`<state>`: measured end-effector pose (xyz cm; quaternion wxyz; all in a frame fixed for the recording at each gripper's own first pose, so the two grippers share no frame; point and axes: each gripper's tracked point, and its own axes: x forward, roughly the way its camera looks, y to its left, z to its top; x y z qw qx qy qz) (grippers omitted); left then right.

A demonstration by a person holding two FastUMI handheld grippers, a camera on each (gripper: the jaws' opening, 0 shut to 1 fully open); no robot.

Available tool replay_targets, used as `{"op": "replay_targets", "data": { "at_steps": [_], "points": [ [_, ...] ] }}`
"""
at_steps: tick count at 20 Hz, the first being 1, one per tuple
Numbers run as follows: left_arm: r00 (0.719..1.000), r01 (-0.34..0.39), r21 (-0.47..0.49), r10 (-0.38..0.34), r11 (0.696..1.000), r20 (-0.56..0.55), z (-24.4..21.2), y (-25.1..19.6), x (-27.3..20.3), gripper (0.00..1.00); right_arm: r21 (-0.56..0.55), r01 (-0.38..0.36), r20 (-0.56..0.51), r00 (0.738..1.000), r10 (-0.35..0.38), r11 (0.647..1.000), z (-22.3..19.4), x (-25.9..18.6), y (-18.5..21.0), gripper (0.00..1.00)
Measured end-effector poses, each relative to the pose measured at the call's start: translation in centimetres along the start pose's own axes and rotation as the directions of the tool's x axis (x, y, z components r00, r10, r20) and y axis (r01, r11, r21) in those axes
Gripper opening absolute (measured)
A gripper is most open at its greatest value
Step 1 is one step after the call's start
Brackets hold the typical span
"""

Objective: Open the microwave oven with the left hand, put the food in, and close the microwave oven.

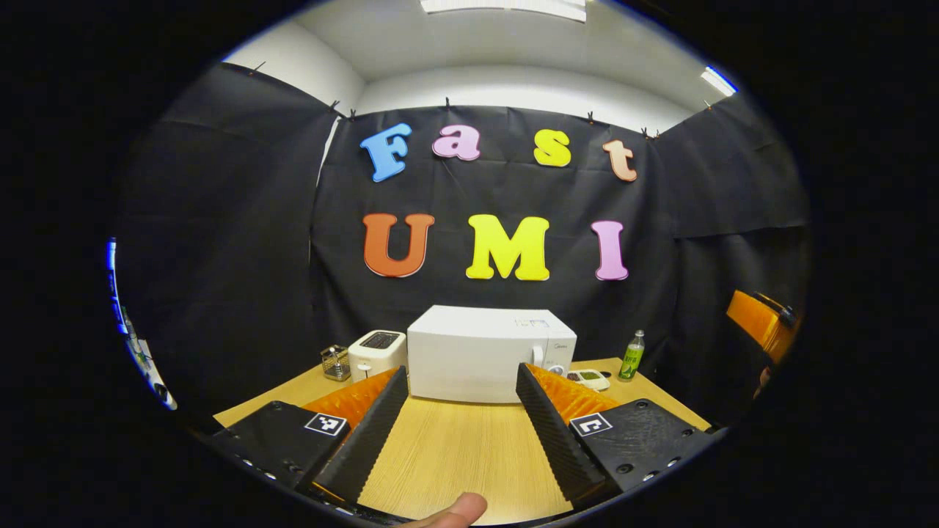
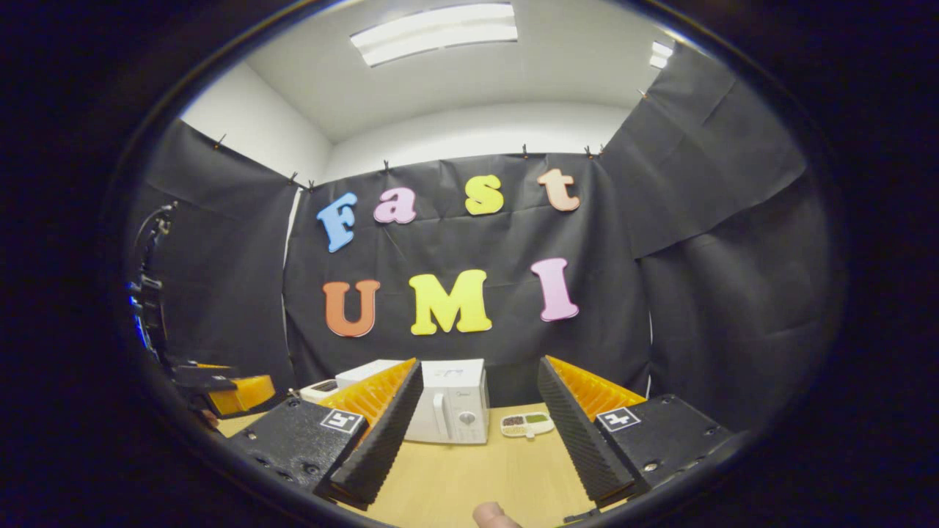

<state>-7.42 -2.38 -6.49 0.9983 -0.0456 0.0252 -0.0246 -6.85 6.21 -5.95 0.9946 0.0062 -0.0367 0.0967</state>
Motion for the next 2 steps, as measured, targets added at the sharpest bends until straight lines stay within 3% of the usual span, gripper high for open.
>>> {"op": "replay_targets", "data": {
  "at_steps": [1,2],
  "points": [
    [1.000,0.010,-0.009,-0.009,1.000,0.012,0.41,-0.22,-0.35,0.83,-0.014,0.009,-0.010,1.000,-0.010,1.000,-0.01,0.05,-0.25,1.00],
    [1.000,0.016,-0.017,-0.015,1.000,0.020,0.77,-0.20,-0.57,0.94,-0.029,0.019,-0.018,1.000,-0.019,0.999,0.04,0.05,-0.45,0.91]
  ]
}}
